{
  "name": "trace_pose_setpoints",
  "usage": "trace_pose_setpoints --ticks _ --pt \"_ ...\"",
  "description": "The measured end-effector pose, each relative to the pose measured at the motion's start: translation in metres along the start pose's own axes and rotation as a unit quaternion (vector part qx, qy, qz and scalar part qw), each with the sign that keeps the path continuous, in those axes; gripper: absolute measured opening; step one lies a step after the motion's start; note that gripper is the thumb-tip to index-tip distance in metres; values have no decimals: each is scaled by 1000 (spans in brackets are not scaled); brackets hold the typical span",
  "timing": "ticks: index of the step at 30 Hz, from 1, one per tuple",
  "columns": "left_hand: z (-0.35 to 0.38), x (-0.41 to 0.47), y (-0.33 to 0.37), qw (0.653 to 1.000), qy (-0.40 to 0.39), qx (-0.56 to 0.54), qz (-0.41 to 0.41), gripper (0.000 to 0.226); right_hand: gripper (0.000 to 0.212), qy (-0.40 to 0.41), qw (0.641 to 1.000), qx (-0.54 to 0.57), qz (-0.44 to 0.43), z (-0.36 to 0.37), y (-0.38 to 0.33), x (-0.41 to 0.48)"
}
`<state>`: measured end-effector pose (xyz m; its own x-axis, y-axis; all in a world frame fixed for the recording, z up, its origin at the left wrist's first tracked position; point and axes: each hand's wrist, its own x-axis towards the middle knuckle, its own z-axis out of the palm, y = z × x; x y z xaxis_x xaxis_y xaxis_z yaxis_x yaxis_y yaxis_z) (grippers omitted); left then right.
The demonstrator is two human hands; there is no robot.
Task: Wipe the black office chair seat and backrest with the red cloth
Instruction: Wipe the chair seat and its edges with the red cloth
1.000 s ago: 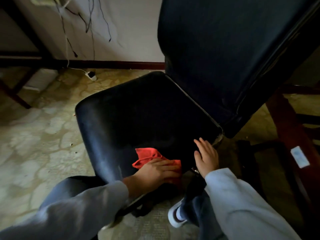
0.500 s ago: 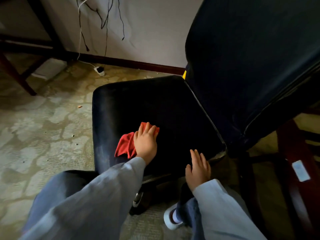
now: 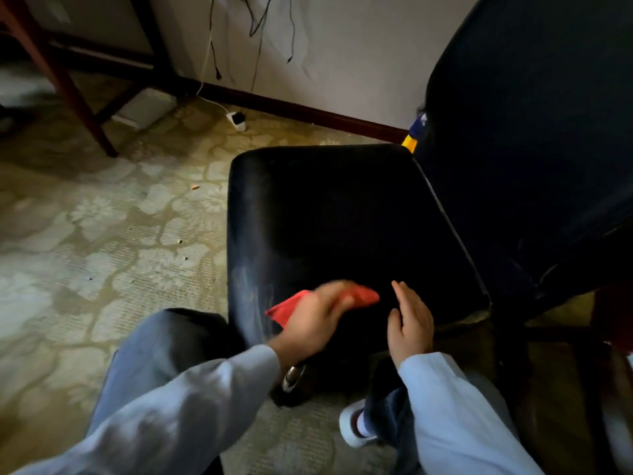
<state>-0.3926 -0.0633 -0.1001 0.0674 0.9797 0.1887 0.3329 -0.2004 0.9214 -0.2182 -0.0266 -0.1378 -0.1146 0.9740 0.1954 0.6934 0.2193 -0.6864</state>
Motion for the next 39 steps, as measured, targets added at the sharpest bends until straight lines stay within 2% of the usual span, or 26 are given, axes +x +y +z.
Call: trace_pose_setpoints --ticks 2,5,9,12,14,18,20,24,25,27,28,30,32,34,37,39 --pt "-35 2 -3 992 122 -11 -24 27 45 -30 998 -34 -36 10 -4 -5" --pt "-87 19 -30 965 206 157 -28 26 62 -127 986 -99 -43 23 -9 -12" --pt "-104 37 -85 928 149 316 -127 43 75 -190 967 -162 -51 27 -5 -17" --pt "-77 34 -97 891 131 383 -204 40 77 -206 963 -169 -47 23 -3 -15" --pt "-64 27 -88 893 127 388 -189 41 76 -201 963 -174 -40 24 -5 -15" --pt "-36 -7 -66 909 53 403 -94 47 70 -168 972 -162 -17 27 -9 -16" --pt "-14 -26 -49 919 11 391 -53 41 66 -162 972 -169 3 26 -12 -14" --pt "13 -60 -26 932 -2 360 25 36 48 -153 968 -195 30 22 -21 -8" --pt "9 -68 -20 954 10 297 40 33 50 -153 967 -201 34 20 -24 -8" --pt "-6 -76 -8 997 49 63 -14 25 49 -156 966 -204 25 16 -28 -7" --pt "-17 -75 -3 992 99 -57 -56 24 46 -161 966 -202 10 16 -31 -6" --pt "-43 -71 -2 941 239 -207 -117 28 46 -184 962 -198 -32 19 -40 -7" --pt "-72 -66 -17 904 350 -201 -143 28 47 -228 948 -215 -51 26 -50 -8" --pt "-94 -64 -39 891 393 -152 -170 26 48 -285 928 -238 -33 31 -54 -9" --pt "-99 -66 -75 892 389 -102 -208 26 50 -332 908 -254 -21 30 -50 -10" --pt "-79 -64 -89 910 344 -56 -223 27 51 -346 900 -263 -25 27 -46 -9"
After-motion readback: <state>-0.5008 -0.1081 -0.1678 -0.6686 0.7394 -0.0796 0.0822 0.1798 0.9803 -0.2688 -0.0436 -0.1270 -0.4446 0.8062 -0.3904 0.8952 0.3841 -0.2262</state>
